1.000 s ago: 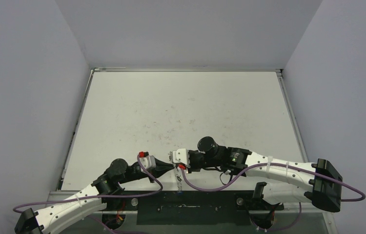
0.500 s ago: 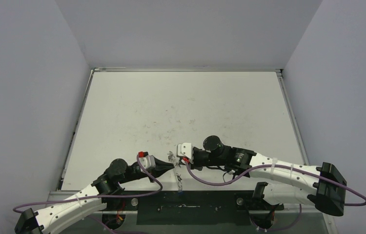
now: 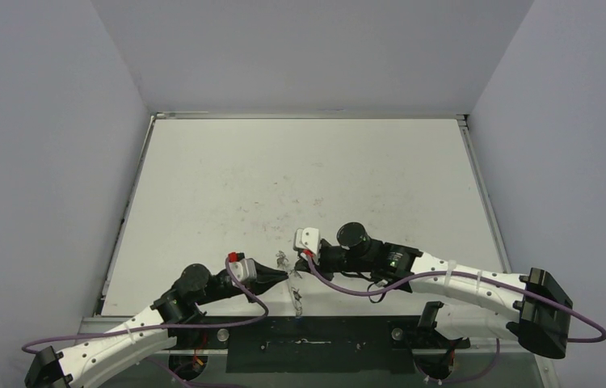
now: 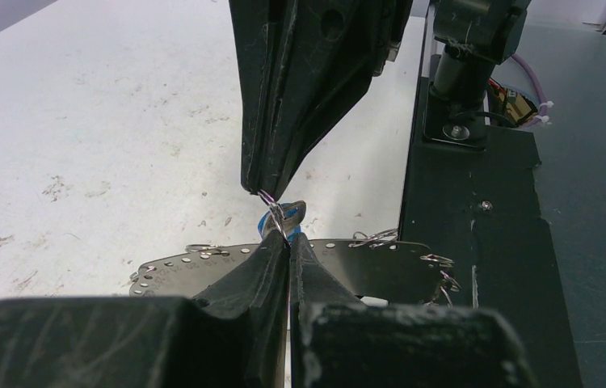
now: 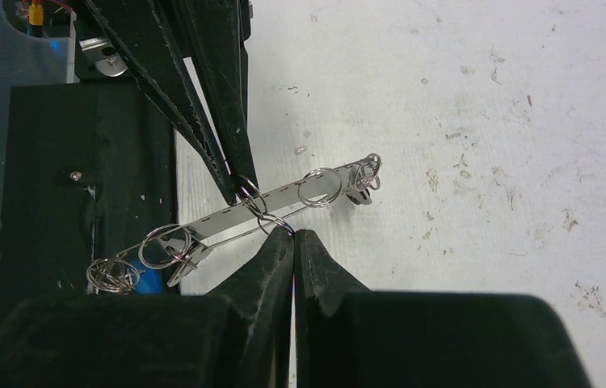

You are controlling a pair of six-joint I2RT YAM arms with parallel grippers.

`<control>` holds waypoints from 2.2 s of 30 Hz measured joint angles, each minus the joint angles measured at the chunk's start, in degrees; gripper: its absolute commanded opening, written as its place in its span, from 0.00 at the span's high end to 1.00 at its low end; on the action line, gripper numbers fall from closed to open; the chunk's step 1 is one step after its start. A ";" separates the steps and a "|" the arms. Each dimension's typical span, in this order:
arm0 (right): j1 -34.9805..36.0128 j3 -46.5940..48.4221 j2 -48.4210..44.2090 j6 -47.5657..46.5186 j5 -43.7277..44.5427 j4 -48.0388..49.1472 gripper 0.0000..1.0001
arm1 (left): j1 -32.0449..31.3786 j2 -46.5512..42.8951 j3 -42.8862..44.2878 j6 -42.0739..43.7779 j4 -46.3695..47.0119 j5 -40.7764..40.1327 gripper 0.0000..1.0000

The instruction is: Put the keys on the keyring

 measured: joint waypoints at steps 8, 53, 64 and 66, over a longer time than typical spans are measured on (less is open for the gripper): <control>-0.90 0.00 0.02 0.70 0.90 -0.68 0.82 | 0.00 -1.07 -0.28 0.07 0.07 0.31 1.00; -1.79 -1.03 -0.31 -7.23 -15.15 5.20 0.50 | -0.02 -1.46 -1.44 1.18 3.13 5.97 1.00; -1.79 -1.03 -3.23 -7.91 -16.63 2.19 0.51 | -0.11 -1.49 -1.44 1.29 3.98 6.08 1.00; -1.79 -1.03 -3.54 -7.80 -17.07 2.19 0.52 | -0.11 -1.49 -1.44 1.29 4.00 6.10 1.00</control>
